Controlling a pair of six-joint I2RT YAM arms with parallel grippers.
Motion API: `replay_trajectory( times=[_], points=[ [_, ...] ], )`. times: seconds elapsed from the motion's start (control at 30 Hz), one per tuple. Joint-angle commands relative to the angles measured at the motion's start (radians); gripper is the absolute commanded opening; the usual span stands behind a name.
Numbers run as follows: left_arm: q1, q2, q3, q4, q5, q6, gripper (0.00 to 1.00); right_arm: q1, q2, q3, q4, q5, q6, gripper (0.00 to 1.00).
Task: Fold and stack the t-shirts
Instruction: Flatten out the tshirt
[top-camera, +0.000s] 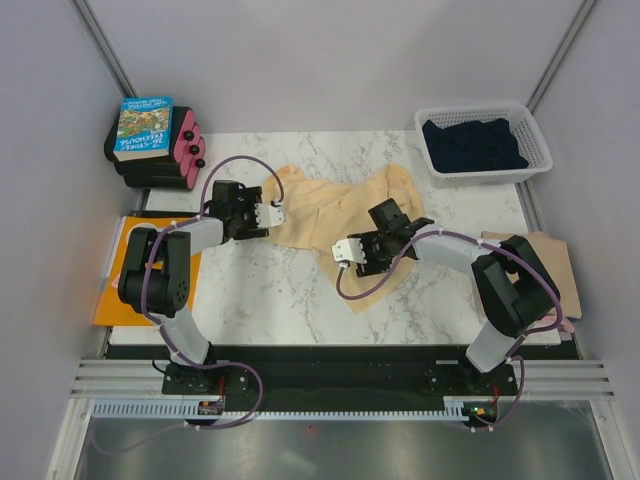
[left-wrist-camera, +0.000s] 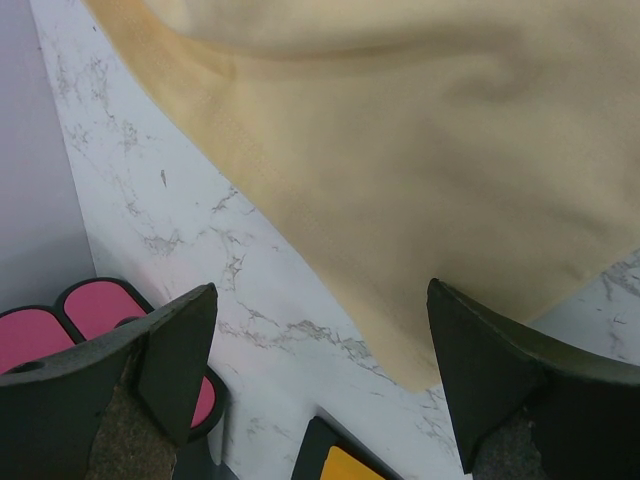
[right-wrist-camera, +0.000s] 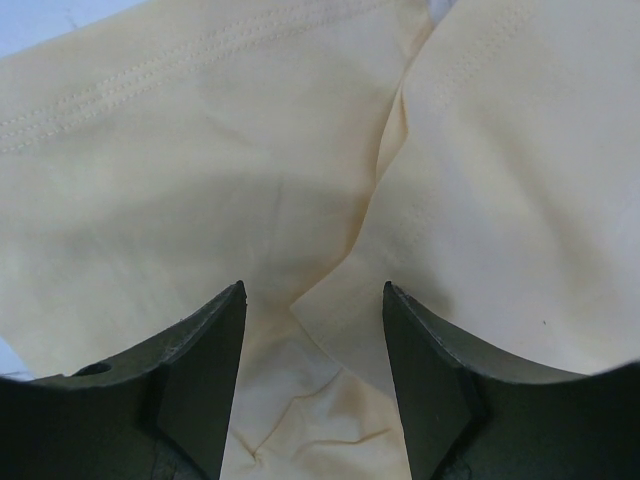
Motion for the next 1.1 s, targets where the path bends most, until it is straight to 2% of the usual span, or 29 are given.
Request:
replay_trajectory(
  times=[0.0, 0.17, 0.37, 0.43, 0.5, 0.63, 0.77, 0.83, 0.87, 0.97, 1.07],
  points=[
    [-0.003, -0.003, -0.008, 0.012, 0.0, -0.028, 0.92, -0.001, -0.016, -0.03, 0.073, 0.038, 0.008, 0.65],
    [-0.003, 0.0, -0.002, 0.007, 0.001, -0.028, 0.92, -0.009, -0.039, -0.09, 0.137, 0.084, -0.006, 0.64],
    [-0.003, 0.0, 0.0, -0.003, 0.006, -0.036, 0.92, -0.016, -0.039, -0.105, 0.206, 0.119, -0.007, 0.56],
    [-0.003, 0.0, 0.0, -0.006, 0.006, -0.039, 0.92, -0.018, -0.039, -0.102, 0.217, 0.127, -0.004, 0.5],
    [-0.003, -0.001, -0.002, -0.008, 0.006, -0.04, 0.92, -0.019, -0.04, -0.093, 0.216, 0.13, -0.009, 0.45],
    [-0.003, -0.001, 0.0, -0.008, 0.004, -0.048, 0.92, -0.019, -0.046, -0.046, 0.153, 0.113, -0.011, 0.43],
    [-0.005, 0.003, 0.006, -0.009, 0.006, -0.056, 0.92, -0.021, -0.047, 0.0, 0.116, 0.101, -0.02, 0.22],
    [-0.005, 0.008, 0.011, -0.009, 0.006, -0.068, 0.92, -0.021, -0.046, 0.017, 0.098, 0.103, -0.037, 0.18],
    [-0.005, 0.007, 0.015, -0.009, 0.006, -0.069, 0.92, -0.021, -0.04, 0.025, 0.093, 0.101, -0.037, 0.11],
    [-0.005, 0.011, 0.018, -0.009, 0.009, -0.076, 0.92, -0.021, -0.033, 0.053, 0.079, 0.106, -0.038, 0.0],
    [-0.003, 0.014, 0.017, -0.009, 0.007, -0.082, 0.92, -0.021, -0.027, 0.063, 0.073, 0.109, -0.044, 0.0]
  ],
)
